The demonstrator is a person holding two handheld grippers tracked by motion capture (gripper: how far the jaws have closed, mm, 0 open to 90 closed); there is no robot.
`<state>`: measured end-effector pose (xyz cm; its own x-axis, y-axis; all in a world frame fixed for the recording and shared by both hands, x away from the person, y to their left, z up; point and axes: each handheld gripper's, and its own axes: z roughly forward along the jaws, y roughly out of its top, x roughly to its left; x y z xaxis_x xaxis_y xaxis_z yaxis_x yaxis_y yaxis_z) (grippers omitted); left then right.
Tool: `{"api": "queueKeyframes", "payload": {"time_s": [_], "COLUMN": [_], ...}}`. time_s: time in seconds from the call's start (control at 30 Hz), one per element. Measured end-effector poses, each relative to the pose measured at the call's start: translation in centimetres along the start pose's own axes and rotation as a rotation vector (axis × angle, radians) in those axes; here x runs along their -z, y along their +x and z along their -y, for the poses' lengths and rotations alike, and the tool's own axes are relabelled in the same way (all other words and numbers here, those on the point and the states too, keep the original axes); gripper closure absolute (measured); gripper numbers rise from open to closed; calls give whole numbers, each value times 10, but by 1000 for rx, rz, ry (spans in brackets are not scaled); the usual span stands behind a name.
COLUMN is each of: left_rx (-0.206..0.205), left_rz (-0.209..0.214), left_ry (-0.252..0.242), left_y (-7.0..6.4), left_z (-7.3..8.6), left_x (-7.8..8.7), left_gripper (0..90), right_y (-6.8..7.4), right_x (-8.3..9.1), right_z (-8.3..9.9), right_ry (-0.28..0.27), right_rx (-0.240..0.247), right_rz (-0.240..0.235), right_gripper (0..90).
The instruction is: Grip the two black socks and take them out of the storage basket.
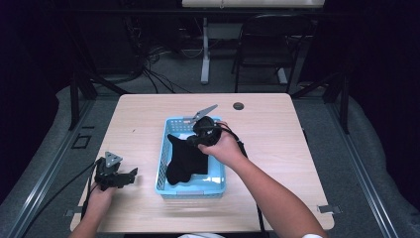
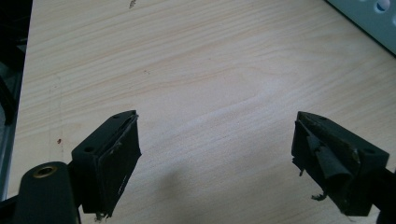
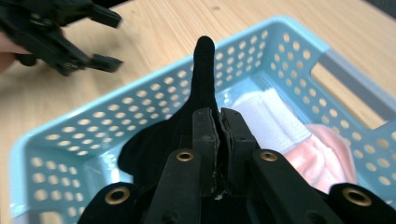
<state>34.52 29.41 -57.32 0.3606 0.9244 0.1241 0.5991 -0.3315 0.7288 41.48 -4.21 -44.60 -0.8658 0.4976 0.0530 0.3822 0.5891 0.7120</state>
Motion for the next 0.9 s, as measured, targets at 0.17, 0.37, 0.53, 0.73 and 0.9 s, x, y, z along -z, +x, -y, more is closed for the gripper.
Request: {"api": "queueKeyframes", "payload": {"time_s": [0.17,0.37,0.53,0.73,0.9], "left_rx": [0,-2,2,1,-1], "left_rz": [0,0,0,-3,-4], "left_ry": [1,1,-1,1,2], "left_y": [-1,0,0,0,-1], "left_z": [0,0,0,0,0], "left_x": [0,0,0,0,0], "left_gripper": [154,154,154,154,154], "right_y": [7,10,14,18,18], "right_x": [16,31,55,93,126], "right_z": [-5,-8,-8,-3,5], "right_ry": [-34,-78,-116,-186,-253], "right_rx": [26,28,48,66,63], "right_rz": [8,-1,18,54,88], "right_gripper": [852,853,853,855,858]}}
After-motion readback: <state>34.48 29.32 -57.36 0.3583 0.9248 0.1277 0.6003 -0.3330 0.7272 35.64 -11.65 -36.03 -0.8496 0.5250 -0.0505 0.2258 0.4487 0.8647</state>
